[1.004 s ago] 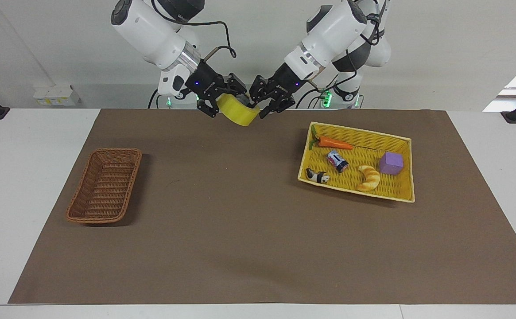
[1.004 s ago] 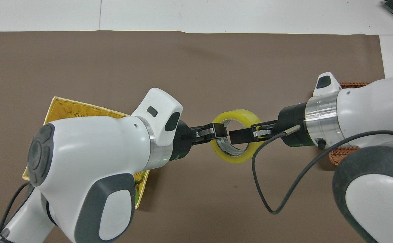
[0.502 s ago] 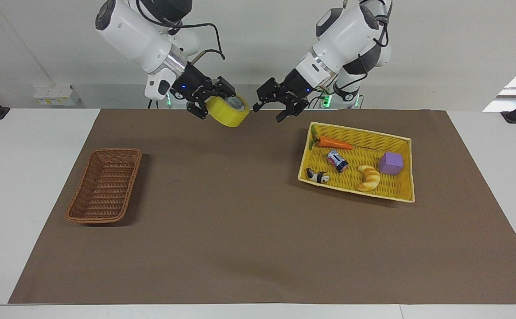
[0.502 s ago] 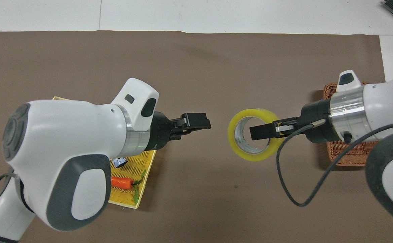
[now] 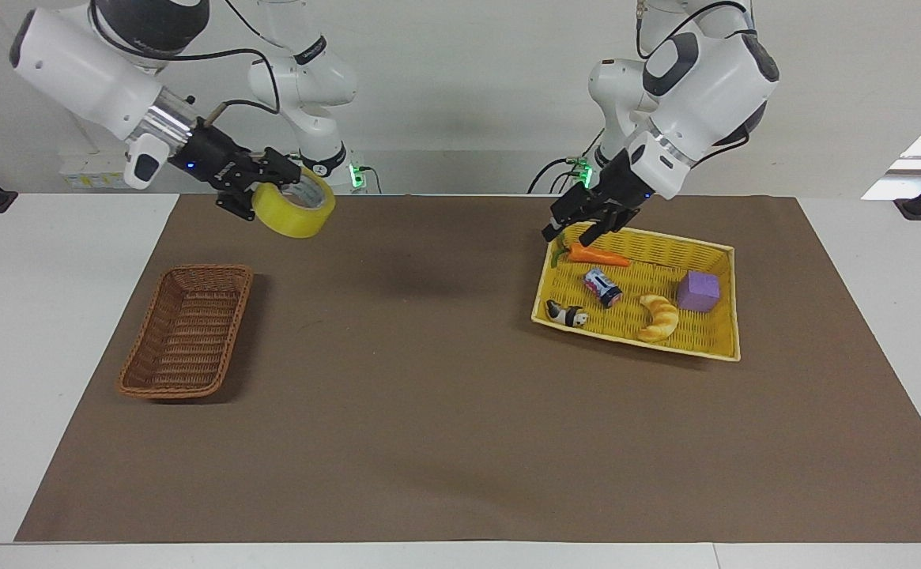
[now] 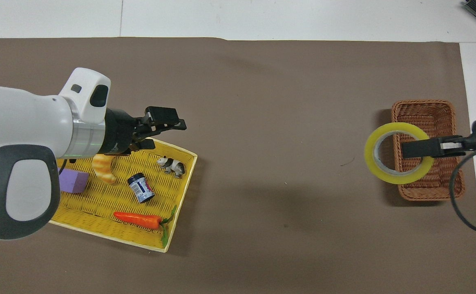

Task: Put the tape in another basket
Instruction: 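Carry the tape to the wicker basket while the left gripper withdraws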

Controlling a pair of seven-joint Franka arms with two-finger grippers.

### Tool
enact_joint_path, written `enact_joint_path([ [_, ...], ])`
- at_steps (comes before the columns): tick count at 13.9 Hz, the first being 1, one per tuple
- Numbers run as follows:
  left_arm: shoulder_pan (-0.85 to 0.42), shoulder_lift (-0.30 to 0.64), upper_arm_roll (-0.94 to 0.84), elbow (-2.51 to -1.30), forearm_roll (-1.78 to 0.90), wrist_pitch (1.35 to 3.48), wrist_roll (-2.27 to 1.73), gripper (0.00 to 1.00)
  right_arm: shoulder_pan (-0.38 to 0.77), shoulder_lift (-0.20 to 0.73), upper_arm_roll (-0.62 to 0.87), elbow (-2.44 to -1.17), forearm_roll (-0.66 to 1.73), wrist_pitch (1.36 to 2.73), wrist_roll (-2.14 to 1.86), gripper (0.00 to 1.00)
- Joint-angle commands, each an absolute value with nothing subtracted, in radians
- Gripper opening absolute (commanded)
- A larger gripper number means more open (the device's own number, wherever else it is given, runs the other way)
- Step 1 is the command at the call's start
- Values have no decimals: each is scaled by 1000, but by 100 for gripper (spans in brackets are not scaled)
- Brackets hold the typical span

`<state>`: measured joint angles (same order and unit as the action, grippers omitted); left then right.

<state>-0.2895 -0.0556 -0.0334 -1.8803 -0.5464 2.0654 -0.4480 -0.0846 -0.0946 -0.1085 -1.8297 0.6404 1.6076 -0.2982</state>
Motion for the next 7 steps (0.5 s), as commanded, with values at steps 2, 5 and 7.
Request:
enact_joint_path([
  [2,-146,-60,-44,-1879,-508,2022,-410,100,-179,29,-97,-1832,630,1709,-339,0],
  [5,-97,-60,-43,-1865,-398,2022,-281,100,-244,104,-98,-1835,623,1773,-443,0],
  [7,-75,-60,-43,-1850,-277,2020,-200,100,-247,106,-100,-1835,580,1792,-443,0],
])
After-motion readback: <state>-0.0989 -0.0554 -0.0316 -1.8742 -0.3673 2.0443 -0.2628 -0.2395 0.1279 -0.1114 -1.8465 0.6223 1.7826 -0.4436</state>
